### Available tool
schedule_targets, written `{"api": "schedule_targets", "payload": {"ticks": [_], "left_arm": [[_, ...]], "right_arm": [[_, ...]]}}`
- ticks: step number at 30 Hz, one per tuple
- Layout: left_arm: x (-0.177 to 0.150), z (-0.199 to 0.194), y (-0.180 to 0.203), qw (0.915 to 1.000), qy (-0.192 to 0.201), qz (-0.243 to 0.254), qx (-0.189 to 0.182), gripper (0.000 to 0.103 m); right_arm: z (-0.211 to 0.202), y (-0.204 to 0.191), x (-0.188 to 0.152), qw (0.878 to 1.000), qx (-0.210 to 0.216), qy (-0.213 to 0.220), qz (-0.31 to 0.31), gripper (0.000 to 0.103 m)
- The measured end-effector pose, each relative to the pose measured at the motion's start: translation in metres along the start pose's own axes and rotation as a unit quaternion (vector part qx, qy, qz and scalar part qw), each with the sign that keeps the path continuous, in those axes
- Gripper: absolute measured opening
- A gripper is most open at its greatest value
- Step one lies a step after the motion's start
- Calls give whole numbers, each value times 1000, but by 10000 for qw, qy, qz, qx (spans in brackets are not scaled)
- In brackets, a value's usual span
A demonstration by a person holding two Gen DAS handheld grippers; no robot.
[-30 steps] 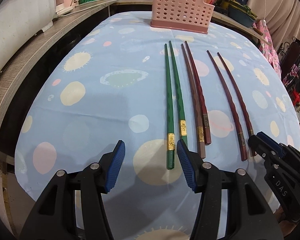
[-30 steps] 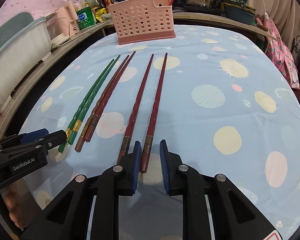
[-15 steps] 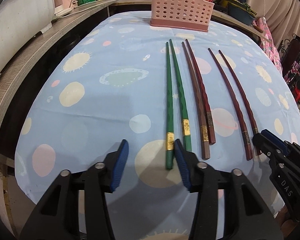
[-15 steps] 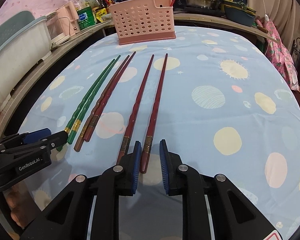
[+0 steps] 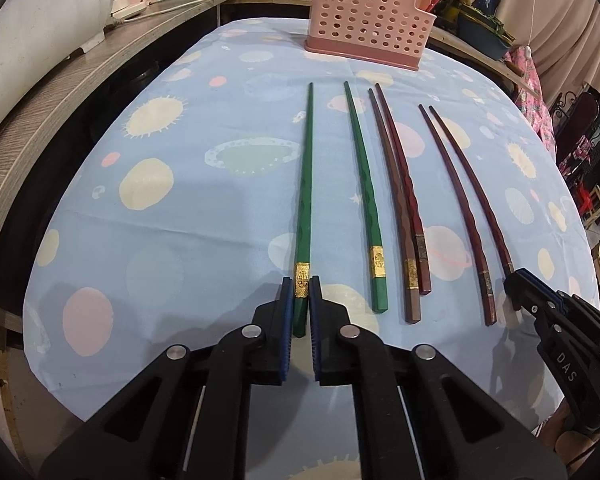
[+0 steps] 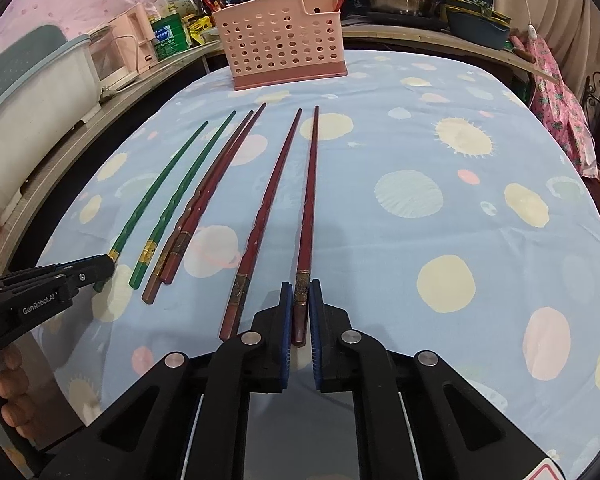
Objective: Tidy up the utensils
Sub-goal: 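Grasp a green chopstick with the left tool while the right tool grasps a dark red chopstick, then lift and carry both held chopsticks up over the pink holder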
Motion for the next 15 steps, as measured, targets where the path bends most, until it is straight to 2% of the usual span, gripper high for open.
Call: {"api": "schedule_targets", "payload": {"ticks": [7, 15], "left_arm": [[11, -15, 0, 9998, 144, -81, -71, 7], [34, -45, 2, 9987, 403, -196, -245, 7]], "right_arm": [[-12, 11, 6, 9998, -86, 128, 126, 7], [-43, 27, 33, 9983, -164, 522, 215, 7]]}}
Point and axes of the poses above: each gripper's, at about its wrist camera, not at the fingertips, and z roughly the way its jaws point, y to its right, x to its top, the point moved 5 cm from there along z, roughly the way its jaws point, and after that the axes turned 15 degrees about -z, right-handed, at the moved point
